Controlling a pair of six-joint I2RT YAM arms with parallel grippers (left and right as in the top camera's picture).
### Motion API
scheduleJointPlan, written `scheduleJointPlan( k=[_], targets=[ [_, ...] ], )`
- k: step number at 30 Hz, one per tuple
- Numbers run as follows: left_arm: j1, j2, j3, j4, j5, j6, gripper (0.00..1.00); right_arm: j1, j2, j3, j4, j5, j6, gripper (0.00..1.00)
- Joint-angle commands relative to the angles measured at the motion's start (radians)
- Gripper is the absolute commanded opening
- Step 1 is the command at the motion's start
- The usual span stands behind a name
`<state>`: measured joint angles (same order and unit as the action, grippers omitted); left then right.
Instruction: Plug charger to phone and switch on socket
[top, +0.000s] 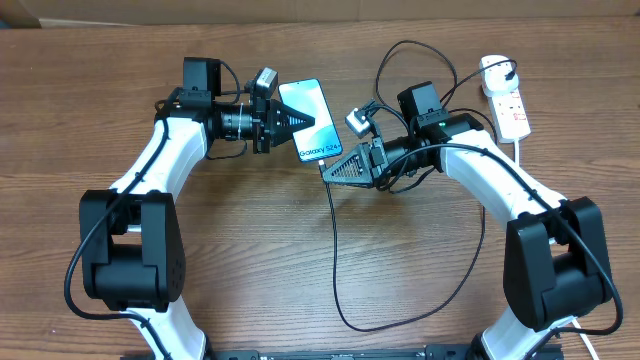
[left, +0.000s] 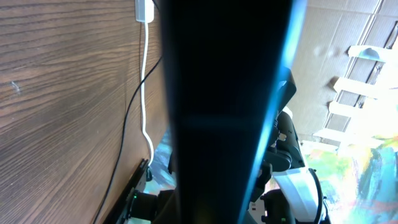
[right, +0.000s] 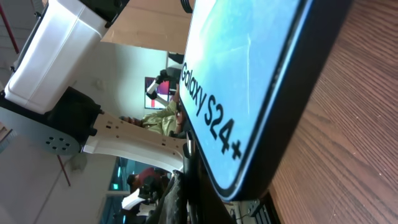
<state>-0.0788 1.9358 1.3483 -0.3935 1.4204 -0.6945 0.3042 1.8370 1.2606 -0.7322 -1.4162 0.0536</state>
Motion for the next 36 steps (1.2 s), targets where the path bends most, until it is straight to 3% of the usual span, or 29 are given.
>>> scheduleJointPlan(
  k=[1,36],
  targets=[
    [0.002,-0.011,0.014,0.004,0.051,0.037,0.04,-0.008,-0.019,0.017,0.005,0.029,0.032,0.04],
    [0.009,-0.011,0.014,0.004,0.092,0.037,0.04,-0.012,-0.019,0.017,0.031,0.008,0.055,0.04]
  ],
)
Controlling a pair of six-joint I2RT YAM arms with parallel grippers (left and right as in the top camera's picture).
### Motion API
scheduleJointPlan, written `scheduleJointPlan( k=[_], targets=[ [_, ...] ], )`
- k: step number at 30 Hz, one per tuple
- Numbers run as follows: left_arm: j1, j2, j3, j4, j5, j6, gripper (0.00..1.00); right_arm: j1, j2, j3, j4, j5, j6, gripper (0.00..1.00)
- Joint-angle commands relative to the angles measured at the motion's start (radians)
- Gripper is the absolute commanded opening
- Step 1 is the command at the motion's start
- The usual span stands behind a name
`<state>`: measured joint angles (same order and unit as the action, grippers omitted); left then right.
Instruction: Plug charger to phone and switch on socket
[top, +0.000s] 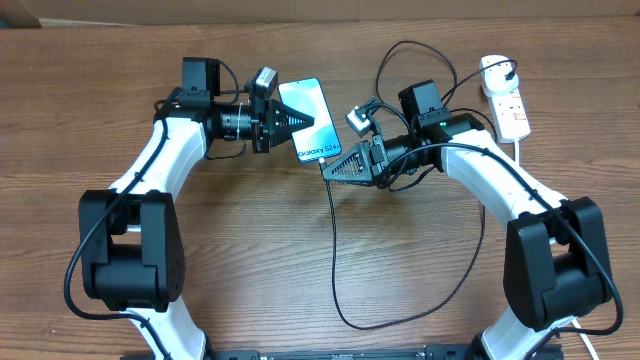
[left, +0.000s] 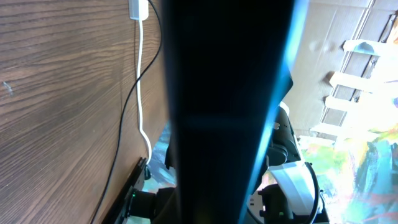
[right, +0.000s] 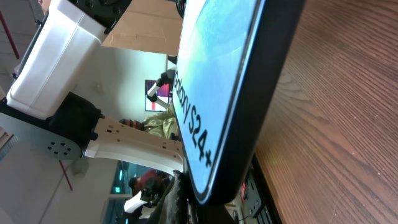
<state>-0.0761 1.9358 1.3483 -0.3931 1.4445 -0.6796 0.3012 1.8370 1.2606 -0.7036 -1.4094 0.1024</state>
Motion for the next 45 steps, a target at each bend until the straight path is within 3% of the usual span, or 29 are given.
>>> scheduleJointPlan(
  k=[1,22,31,39,45],
  targets=[
    [0.006,-0.011,0.014,0.004,0.068,0.022,0.04,-0.009,-0.019,0.017,0.003,0.002,0.006,0.04],
    [0.005,-0.011,0.014,0.000,0.117,0.052,0.04,-0.009,-0.019,0.017,-0.004,-0.084,0.007,0.04],
    [0.003,-0.011,0.013,-0.010,0.106,0.068,0.04,-0.009,-0.019,0.017,0.045,-0.042,0.119,0.04],
    [-0.005,-0.011,0.013,-0.111,0.075,0.126,0.04,-0.009,-0.019,0.017,0.154,-0.003,0.259,0.04],
    [-0.036,-0.011,0.013,-0.108,0.099,0.126,0.04,-0.009,-0.019,0.017,0.161,0.003,0.278,0.04]
  ],
)
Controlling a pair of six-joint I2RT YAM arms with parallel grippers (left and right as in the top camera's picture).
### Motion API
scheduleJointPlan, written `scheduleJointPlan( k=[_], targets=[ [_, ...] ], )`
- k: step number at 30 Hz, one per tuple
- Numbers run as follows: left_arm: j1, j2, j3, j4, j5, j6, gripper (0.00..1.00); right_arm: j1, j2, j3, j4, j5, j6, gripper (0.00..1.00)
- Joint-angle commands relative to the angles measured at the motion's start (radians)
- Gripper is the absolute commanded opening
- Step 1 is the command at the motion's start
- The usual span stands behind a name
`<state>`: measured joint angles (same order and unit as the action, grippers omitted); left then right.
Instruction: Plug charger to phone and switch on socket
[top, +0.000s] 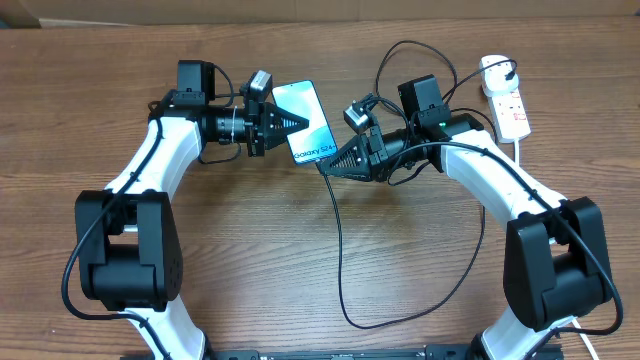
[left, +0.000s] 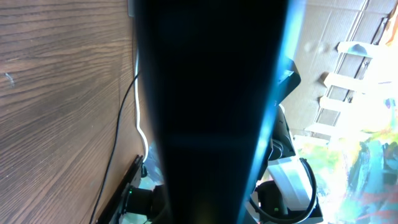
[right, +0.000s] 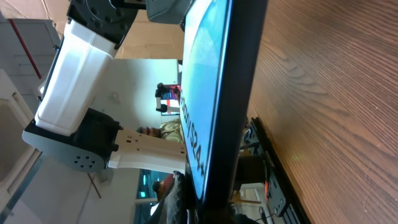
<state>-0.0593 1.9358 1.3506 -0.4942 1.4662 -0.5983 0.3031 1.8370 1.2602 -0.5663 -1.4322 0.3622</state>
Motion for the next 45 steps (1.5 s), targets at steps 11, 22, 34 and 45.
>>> scheduleJointPlan(
  k=[11,22,34,45],
  targets=[
    [-0.060,-0.011,0.011,-0.007,0.110,0.034,0.04,-0.011,-0.019,0.018,0.024,0.056,0.040,0.04],
    [-0.054,-0.011,0.011,0.002,-0.032,0.034,0.04,-0.011,-0.019,0.018,0.011,0.072,0.058,0.80],
    [-0.004,-0.011,0.011,0.077,-0.196,0.045,0.04,-0.035,-0.019,0.018,-0.031,0.161,0.049,0.95],
    [0.017,0.042,0.011,-0.043,-0.332,0.144,0.04,-0.209,-0.019,0.017,-0.080,0.293,-0.019,1.00]
  ],
)
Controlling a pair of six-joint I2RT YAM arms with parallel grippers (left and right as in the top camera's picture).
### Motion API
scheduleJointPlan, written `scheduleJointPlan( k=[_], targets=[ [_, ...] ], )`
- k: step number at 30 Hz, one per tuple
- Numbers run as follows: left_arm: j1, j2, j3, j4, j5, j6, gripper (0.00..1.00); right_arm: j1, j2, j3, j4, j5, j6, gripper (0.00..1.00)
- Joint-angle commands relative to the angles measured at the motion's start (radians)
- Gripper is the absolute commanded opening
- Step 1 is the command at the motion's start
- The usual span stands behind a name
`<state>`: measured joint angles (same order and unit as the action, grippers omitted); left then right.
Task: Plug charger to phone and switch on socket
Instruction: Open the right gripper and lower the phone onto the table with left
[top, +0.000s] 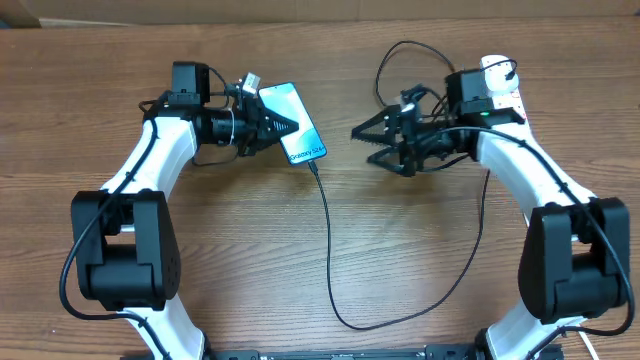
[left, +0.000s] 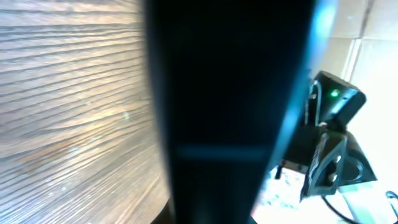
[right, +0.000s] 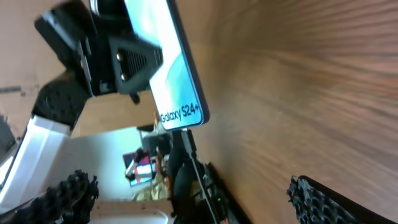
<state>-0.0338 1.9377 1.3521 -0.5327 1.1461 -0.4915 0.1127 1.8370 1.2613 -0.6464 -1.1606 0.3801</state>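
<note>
The phone (top: 296, 124), its screen lit with "Galaxy S24+", is held tilted above the table with my left gripper (top: 283, 127) shut on its side. In the left wrist view its dark edge (left: 230, 106) fills the middle. The black charger cable (top: 327, 240) is plugged into the phone's lower end and hangs down to the table. My right gripper (top: 364, 141) stands open and empty to the right of the phone, well apart from it. From the right wrist the phone (right: 168, 62) shows ahead with the plug (right: 186, 146) in it. The white socket strip (top: 497, 68) lies at the far right.
The cable loops across the wooden table (top: 230, 260) toward the front, then curves back up on the right to the socket strip. My right arm covers part of the strip. Another cable coil lies behind the right wrist at the back.
My right gripper was at the phone's lower end with the plug. Now it is open and has drawn back to the right, with the plug left in the phone. The left gripper carried the phone slightly left.
At the first two moments my left gripper held the phone and my right gripper held the plug against its lower end. Then both had shifted a little left, still joined. Now the cable stays in the phone and my right gripper is open and away.
</note>
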Motion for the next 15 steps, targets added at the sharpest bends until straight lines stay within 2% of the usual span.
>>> scheduleJointPlan(
  k=[1,3,5,10,15],
  targets=[
    [-0.011,0.076,0.010,-0.005,0.003,0.024,0.04,-0.035,-0.019,0.016,0.000,0.021,-0.037,1.00],
    [-0.014,0.117,0.010,0.005,0.054,0.016,0.04,-0.045,-0.019,0.016,0.000,0.020,-0.041,1.00],
    [-0.019,0.202,0.010,0.056,0.168,0.008,0.04,-0.056,-0.019,0.016,0.000,0.020,-0.042,1.00],
    [-0.039,0.333,0.010,0.121,0.204,-0.027,0.04,-0.056,-0.019,0.016,0.000,0.021,-0.056,1.00],
    [-0.045,0.364,0.010,0.251,0.212,-0.048,0.04,-0.056,-0.019,0.016,-0.026,0.048,-0.075,1.00]
  ],
)
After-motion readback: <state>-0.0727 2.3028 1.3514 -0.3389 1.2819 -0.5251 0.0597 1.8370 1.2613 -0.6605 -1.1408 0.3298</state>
